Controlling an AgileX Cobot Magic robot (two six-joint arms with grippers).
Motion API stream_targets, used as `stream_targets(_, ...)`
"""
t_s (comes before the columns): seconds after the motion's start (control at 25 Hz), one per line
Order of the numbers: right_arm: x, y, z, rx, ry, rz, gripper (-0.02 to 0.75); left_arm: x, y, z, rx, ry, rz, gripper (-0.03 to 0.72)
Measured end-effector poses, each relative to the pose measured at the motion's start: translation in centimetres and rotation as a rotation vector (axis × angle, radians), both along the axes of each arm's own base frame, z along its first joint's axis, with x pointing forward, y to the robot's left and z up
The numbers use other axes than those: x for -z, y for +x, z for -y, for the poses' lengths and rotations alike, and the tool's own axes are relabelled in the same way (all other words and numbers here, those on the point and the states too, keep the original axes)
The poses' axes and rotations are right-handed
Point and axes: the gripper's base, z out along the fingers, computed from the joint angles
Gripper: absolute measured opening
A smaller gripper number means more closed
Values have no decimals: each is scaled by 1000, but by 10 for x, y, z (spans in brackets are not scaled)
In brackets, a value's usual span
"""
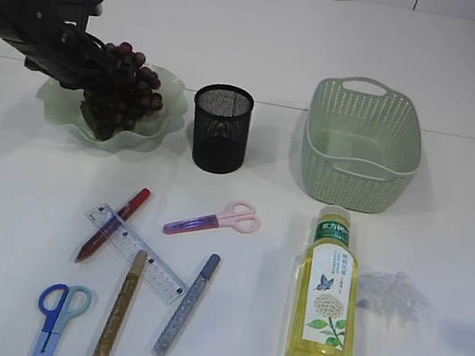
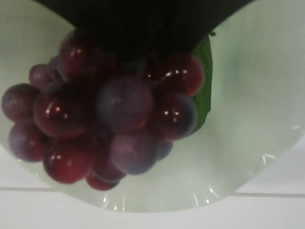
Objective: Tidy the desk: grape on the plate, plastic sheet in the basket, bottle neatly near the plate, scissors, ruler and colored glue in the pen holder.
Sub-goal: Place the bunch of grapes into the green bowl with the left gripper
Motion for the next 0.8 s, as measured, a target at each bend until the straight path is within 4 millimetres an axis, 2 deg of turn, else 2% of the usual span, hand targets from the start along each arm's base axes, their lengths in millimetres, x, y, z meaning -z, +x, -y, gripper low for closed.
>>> stream_targets(0.08, 0, 0, 1, 1, -8, -1, 528, 2, -1, 0, 0, 1, -11, 188)
stream_targets(0.32, 0, 0, 1, 2, -10, -1, 527, 1, 2, 0, 1, 1, -8, 454)
stream_targets(0.4, 0, 0, 1, 2, -10, -1, 527, 0, 3, 1, 1, 1, -15, 501)
stream_targets(0.8, 0, 0, 3, 7, -33, -1, 527, -40, 13, 2, 20, 24, -77, 531)
